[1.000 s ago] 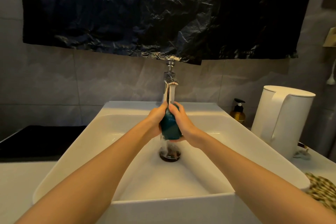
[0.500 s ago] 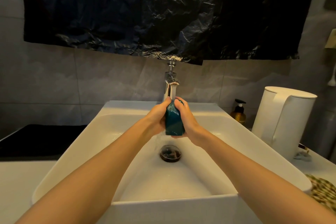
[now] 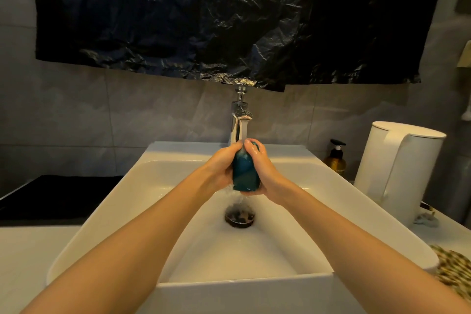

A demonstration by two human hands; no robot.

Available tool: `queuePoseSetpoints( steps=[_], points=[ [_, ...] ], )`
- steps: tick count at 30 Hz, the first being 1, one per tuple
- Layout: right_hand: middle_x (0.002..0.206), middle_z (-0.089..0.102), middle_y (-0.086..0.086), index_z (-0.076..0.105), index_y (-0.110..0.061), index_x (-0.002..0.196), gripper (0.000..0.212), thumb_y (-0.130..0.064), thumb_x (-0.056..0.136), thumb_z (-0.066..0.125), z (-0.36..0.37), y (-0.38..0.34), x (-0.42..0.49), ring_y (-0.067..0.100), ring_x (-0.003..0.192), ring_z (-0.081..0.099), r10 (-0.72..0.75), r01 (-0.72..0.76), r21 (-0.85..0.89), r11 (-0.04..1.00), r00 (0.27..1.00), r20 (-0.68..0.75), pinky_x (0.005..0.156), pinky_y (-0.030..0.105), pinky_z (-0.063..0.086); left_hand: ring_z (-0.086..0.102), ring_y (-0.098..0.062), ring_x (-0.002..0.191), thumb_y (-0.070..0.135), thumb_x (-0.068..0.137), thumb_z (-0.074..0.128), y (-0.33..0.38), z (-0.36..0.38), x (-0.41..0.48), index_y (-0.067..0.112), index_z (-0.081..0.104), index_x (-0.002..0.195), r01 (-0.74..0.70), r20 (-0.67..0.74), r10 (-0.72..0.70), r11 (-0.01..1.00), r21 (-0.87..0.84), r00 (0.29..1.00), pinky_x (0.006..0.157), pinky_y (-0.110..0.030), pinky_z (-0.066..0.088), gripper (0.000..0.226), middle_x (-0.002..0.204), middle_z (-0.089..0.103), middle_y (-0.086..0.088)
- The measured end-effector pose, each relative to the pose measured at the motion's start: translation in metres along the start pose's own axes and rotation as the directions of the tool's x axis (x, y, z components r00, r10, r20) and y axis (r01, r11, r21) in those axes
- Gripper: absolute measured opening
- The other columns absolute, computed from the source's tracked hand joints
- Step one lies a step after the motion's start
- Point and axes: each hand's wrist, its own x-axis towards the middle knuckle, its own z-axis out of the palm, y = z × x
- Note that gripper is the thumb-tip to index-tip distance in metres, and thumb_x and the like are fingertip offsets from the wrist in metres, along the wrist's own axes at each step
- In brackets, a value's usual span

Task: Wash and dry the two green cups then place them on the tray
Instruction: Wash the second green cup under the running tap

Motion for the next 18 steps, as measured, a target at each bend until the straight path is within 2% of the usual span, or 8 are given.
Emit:
queuePoseSetpoints(
  steps=[2,4,7,10,12,16,18],
  points=[
    [0.129,0.048,-0.002,0.034,-0.053,0.129,0.038,-0.062,0.093,0.039,-0.006,0.001,0.000,0.025,0.108,0.055,-0.003,0.004,-0.010,1.000,0.999,0.049,0.082,0.051,0.055,0.060,-0.022,0.091,0.035,0.096,0.047,-0.001,0.002,0.001,0.018,0.058,0.110,0.006,0.014,-0.006,1.000,-0.005,1.000,0.076,-0.035,0.053,0.024,0.101,0.062,-0.009],
    [0.129,0.048,-0.003,0.030,-0.054,0.135,0.043,-0.056,0.094,0.044,-0.013,0.001,-0.001,0.024,0.109,0.055,0.002,-0.007,0.032,0.999,0.990,0.140,0.085,0.053,0.053,0.060,-0.021,0.089,0.036,0.095,0.050,0.000,0.001,0.001,0.018,0.059,0.104,0.003,0.009,-0.003,1.000,0.023,1.000,0.073,-0.034,0.054,0.022,0.097,0.063,-0.008],
    [0.130,0.051,-0.002,0.034,-0.054,0.134,0.047,-0.051,0.092,0.052,-0.010,-0.001,0.000,0.026,0.110,0.057,0.026,-0.053,0.130,0.990,0.978,0.207,0.086,0.053,0.053,0.060,-0.020,0.086,0.040,0.093,0.053,0.002,-0.002,0.003,0.020,0.062,0.094,-0.029,-0.014,0.030,0.999,0.034,0.999,0.070,-0.033,0.054,0.022,0.094,0.064,-0.007],
    [0.126,0.059,0.004,0.055,-0.037,0.125,0.050,-0.065,0.084,0.052,-0.005,-0.004,0.000,0.028,0.113,0.057,0.155,-0.207,0.269,0.941,0.967,0.202,0.092,0.053,0.048,0.062,-0.022,0.093,0.038,0.093,0.054,-0.002,-0.001,0.006,0.018,0.061,0.104,-0.087,0.031,0.085,0.993,0.077,0.996,0.081,-0.036,0.054,0.025,0.103,0.065,-0.009],
    [0.120,0.062,0.010,0.061,-0.026,0.116,0.060,-0.072,0.081,0.049,-0.010,-0.006,-0.001,0.031,0.111,0.058,0.228,-0.287,0.341,0.895,0.952,0.204,0.089,0.053,0.049,0.061,-0.025,0.104,0.037,0.093,0.053,-0.009,-0.001,0.009,0.018,0.058,0.115,-0.122,0.087,0.112,0.986,0.118,0.990,0.089,-0.041,0.052,0.029,0.113,0.063,-0.009],
    [0.107,0.064,0.013,0.061,-0.018,0.111,0.054,-0.064,0.085,0.051,-0.022,-0.011,-0.005,0.028,0.098,0.061,0.221,-0.269,0.387,0.882,0.961,0.165,0.074,0.043,0.055,0.058,-0.026,0.110,0.029,0.095,0.053,-0.014,-0.002,0.012,0.017,0.054,0.122,-0.184,0.229,0.141,0.966,0.181,0.963,0.090,-0.036,0.052,0.030,0.116,0.062,-0.009],
    [0.103,0.063,0.013,0.060,-0.018,0.107,0.048,-0.061,0.087,0.050,-0.022,-0.010,-0.005,0.026,0.095,0.061,0.202,-0.226,0.344,0.911,0.974,0.103,0.072,0.040,0.056,0.060,-0.025,0.106,0.029,0.095,0.052,-0.015,0.001,0.013,0.016,0.055,0.118,-0.186,0.203,0.148,0.965,0.183,0.968,0.087,-0.035,0.053,0.026,0.112,0.063,-0.008]
  ],
)
